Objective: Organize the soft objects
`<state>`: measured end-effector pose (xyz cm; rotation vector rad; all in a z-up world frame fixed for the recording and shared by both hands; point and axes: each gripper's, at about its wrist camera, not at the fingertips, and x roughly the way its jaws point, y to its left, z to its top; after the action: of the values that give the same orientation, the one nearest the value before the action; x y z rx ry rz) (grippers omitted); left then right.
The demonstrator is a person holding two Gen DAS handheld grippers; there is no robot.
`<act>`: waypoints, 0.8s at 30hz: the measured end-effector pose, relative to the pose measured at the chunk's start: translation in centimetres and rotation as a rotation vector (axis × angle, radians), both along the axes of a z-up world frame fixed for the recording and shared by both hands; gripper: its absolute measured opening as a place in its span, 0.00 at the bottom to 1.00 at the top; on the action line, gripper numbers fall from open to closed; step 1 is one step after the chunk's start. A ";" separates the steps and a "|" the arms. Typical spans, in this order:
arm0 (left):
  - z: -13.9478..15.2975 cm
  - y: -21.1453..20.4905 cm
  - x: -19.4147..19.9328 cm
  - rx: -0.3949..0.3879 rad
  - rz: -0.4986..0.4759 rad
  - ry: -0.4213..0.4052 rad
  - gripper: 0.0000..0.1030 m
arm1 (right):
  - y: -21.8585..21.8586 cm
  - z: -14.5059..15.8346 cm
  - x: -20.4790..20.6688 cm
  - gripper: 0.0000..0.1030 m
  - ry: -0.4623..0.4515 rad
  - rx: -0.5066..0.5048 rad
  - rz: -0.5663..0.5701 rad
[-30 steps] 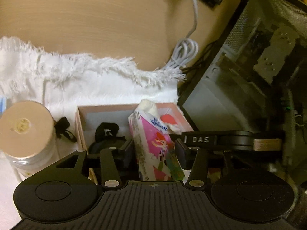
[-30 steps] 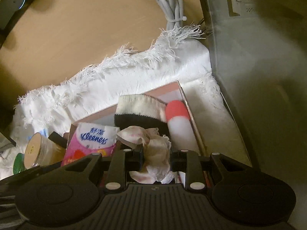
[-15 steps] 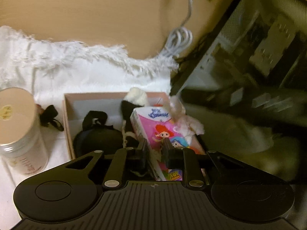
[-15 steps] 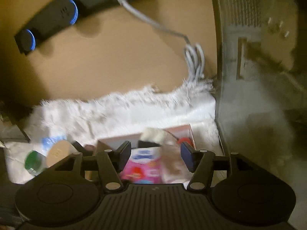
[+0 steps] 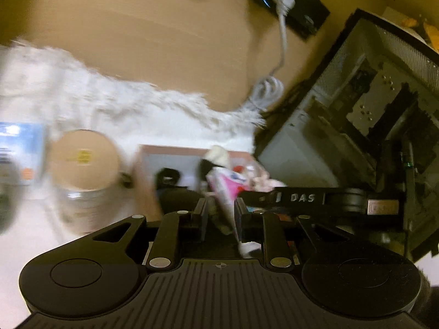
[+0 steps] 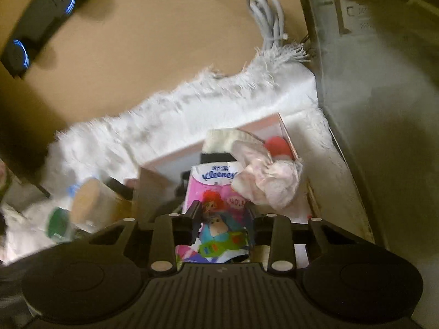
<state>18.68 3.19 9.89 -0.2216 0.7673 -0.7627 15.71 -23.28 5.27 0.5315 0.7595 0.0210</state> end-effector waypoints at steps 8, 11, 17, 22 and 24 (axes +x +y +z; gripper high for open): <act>-0.8 11.1 -2.1 0.120 0.201 -0.116 0.22 | 1.6 2.8 0.3 0.35 0.006 -0.195 0.040; -1.4 15.7 -1.8 0.078 0.307 -0.093 0.22 | 3.2 5.7 -0.5 0.46 -0.080 -0.358 0.063; -2.3 20.4 0.1 -0.061 0.375 -0.027 0.20 | 8.1 9.5 1.2 0.56 -0.152 -0.402 0.199; -3.7 22.6 0.6 -0.132 0.329 0.021 0.18 | 15.1 11.6 6.3 0.57 -0.127 -0.365 0.411; -4.5 23.1 0.6 -0.162 0.311 0.035 0.18 | 17.7 11.9 9.4 0.57 -0.075 -0.291 0.509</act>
<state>19.25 26.25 5.37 -0.4894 0.6838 -0.5259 25.08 -5.53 17.19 0.0516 0.7917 0.3947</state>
